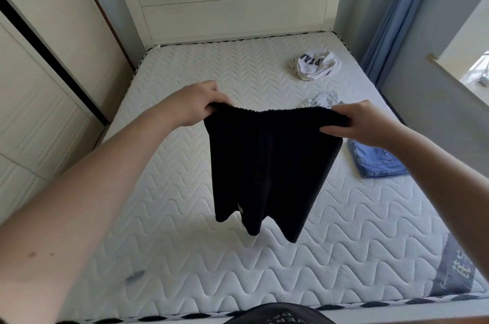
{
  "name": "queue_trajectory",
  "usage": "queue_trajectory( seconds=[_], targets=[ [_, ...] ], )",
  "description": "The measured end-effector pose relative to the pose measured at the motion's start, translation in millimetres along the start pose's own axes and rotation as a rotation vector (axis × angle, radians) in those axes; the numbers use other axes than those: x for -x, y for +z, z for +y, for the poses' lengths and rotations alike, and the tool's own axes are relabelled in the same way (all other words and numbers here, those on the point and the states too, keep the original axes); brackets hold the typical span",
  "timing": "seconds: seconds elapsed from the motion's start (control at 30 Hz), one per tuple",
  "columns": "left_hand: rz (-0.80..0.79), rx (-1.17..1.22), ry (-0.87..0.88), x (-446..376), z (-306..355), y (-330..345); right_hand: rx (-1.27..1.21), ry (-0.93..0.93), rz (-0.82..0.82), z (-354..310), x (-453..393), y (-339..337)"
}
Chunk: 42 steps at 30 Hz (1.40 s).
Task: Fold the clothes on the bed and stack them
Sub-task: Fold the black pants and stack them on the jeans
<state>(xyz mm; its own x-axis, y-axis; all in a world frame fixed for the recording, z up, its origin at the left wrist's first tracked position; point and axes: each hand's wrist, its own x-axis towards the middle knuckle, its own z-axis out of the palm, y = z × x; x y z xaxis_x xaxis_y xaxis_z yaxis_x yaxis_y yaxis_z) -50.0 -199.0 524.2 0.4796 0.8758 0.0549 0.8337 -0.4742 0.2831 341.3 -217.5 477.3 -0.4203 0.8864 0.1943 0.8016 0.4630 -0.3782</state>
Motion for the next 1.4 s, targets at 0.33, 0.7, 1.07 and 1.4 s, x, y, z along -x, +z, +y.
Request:
queue_trajectory(
  seconds=[0.33,0.7,1.07,1.4],
  targets=[
    [0.061,-0.077,0.025,1.4,-7.5,4.7,0.317,-0.122,-0.054,-5.1,-10.0,3.8],
    [0.087,-0.195,-0.103,3.0,-28.9,-18.8,0.437,-0.216,-0.278,9.3,-7.0,-3.2],
    [0.106,0.045,-0.021,7.2,-34.7,-17.5,0.651,-0.157,-0.217,-4.5,-12.6,-10.0],
    [0.127,0.012,0.103,-1.9,-33.1,-26.9,0.712,0.035,0.108,-43.2,-23.0,-29.4]
  ],
)
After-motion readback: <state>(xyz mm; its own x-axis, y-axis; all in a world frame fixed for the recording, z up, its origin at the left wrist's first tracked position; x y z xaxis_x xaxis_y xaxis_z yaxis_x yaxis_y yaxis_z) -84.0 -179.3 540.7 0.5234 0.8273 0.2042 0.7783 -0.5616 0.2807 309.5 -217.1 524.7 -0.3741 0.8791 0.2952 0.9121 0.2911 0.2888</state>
